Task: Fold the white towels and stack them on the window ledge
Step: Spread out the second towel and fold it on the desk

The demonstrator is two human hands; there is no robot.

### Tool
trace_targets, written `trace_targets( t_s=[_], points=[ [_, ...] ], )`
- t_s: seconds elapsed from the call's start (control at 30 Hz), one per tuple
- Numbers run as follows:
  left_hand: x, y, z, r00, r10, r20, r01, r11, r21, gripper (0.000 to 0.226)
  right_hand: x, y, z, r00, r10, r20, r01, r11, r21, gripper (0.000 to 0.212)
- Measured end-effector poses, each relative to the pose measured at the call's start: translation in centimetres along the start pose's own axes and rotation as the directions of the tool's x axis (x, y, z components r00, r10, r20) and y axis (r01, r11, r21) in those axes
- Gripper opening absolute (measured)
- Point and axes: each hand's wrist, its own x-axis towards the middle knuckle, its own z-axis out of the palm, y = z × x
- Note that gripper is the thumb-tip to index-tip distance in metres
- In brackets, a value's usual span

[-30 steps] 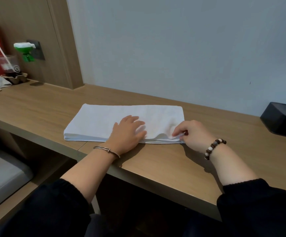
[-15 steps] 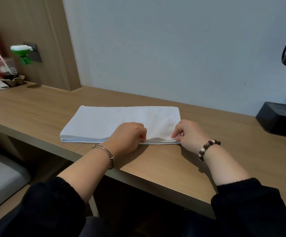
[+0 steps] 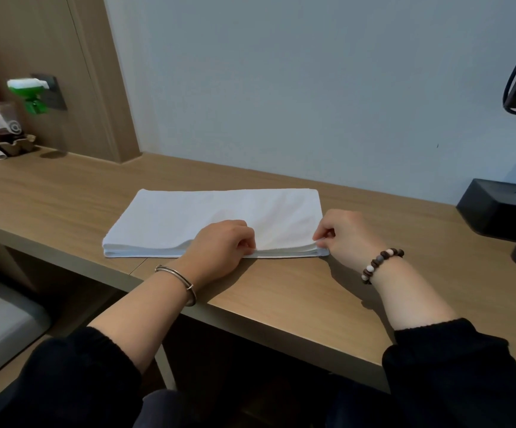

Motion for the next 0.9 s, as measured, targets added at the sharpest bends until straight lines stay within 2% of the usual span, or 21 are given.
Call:
trace_targets(
  t_s=[0.13,0.23,0.53,0.7,0.83,0.9],
  points=[
    [-0.2,0.0,0.3,1.000,0.012,-0.009,-0.012,1.000,-0.003,0.010,-0.2,0.0,-0.1,0.997,0.001,0.083,0.004,0.998,-0.060,0.010],
    [-0.6,-0.4,0.2,0.997,0.067,-0.022,-0.067,0.998,0.002,0.009,-0.3,-0.3,0.1,0.993,0.000,0.115,0.019,0.985,-0.172,0.014],
    [-1.3,-1.1,0.7,0.982,0.139,-0.126,-0.135,0.990,0.036,0.004,-0.5,-0.6,-0.1,0.995,-0.055,-0.078,0.039,0.980,-0.194,0.009],
    [-1.5,-1.6,0.9,0.976,0.164,-0.141,-0.159,0.986,0.046,0.008,-0.5,-0.8,0.1,0.996,-0.031,0.087,0.059,0.937,-0.343,0.014],
    [-2.1,-2.0,0.1,0.970,0.201,-0.140,-0.186,0.976,0.113,0.018,-0.7,-1.1,0.5,0.992,-0.099,0.076,0.123,0.889,-0.441,0.016],
    [-2.6,-2.6,-0.7,0.975,0.170,-0.143,-0.138,0.968,0.207,0.019,-0.8,-1.2,0.5,0.992,-0.088,0.095,0.121,0.893,-0.435,0.014]
  ],
)
